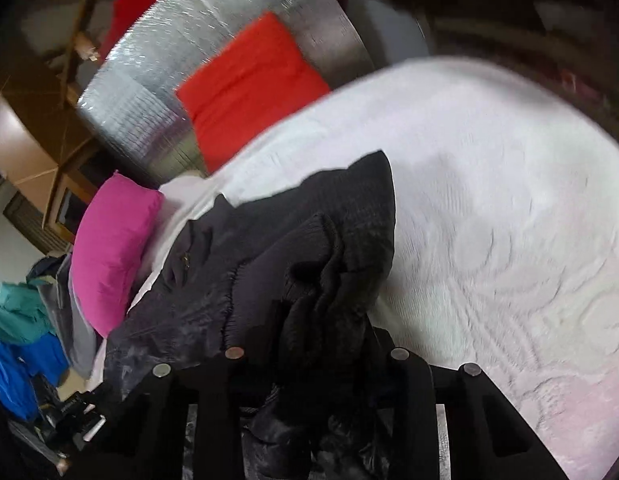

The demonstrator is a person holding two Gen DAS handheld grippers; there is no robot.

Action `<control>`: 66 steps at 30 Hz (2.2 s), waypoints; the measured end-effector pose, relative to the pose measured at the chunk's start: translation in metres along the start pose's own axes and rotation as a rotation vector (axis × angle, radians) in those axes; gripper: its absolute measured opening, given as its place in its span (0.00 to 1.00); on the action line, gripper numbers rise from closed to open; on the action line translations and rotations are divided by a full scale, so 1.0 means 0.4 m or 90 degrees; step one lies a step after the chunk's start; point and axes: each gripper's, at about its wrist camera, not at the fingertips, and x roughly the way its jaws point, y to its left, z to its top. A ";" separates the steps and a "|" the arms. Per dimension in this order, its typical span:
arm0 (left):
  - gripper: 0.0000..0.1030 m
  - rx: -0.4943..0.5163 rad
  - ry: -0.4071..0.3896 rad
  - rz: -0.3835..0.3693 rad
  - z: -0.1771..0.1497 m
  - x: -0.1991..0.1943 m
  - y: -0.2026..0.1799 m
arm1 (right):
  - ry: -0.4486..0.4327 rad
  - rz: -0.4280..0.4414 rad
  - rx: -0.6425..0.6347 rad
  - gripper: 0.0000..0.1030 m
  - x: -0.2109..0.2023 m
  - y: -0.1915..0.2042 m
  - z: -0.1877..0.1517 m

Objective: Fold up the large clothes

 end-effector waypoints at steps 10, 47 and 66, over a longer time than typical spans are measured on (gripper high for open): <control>0.65 0.015 0.036 0.065 -0.017 0.007 0.008 | 0.049 -0.009 0.050 0.56 0.017 -0.038 0.007; 0.67 0.015 0.017 0.037 -0.016 -0.024 -0.001 | 0.010 0.038 0.144 0.69 -0.035 -0.125 0.019; 0.40 0.048 -0.026 0.038 0.021 0.033 -0.034 | -0.038 -0.019 -0.013 0.33 0.026 0.005 0.022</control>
